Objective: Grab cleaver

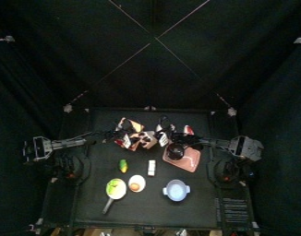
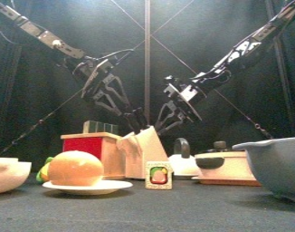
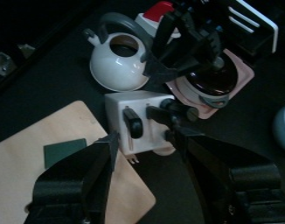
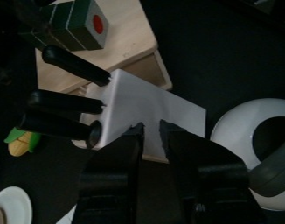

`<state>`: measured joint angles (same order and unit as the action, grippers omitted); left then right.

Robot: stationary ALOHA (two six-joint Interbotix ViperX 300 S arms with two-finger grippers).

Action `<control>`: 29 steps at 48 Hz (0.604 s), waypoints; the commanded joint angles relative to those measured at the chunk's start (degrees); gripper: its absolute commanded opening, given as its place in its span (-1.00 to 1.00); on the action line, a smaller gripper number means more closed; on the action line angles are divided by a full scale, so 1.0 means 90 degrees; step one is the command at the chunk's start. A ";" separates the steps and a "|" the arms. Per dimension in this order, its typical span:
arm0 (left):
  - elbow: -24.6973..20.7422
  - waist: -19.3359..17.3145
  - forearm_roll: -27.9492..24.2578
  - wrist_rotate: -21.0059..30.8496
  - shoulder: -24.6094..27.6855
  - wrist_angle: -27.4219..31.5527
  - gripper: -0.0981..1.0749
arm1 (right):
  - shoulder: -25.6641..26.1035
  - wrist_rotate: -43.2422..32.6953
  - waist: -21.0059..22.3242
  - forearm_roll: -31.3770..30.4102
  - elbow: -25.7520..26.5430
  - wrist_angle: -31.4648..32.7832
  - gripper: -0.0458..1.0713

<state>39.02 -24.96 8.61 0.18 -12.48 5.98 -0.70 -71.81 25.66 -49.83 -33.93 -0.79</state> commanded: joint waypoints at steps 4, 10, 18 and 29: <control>-0.0156 -0.0049 -0.0029 -0.0010 0.0078 -0.0088 0.67 | 0.0039 0.0000 0.0039 0.0010 0.0205 -0.0049 0.23; -0.0176 -0.0049 -0.0029 -0.0010 0.0234 -0.0293 0.67 | -0.0020 0.0000 0.0039 0.0010 0.0264 -0.0059 0.23; -0.0283 -0.0068 -0.0029 -0.0010 0.0449 -0.0313 0.61 | -0.0059 0.0000 0.0020 0.0010 0.0303 -0.0049 0.23; -0.0303 -0.0078 0.0000 -0.0010 0.0537 -0.0332 0.23 | -0.0078 0.0000 0.0010 0.0020 0.0303 -0.0059 0.23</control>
<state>37.88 -25.40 8.44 0.09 -7.38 3.52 -2.11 -71.81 25.66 -49.75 -32.61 -0.97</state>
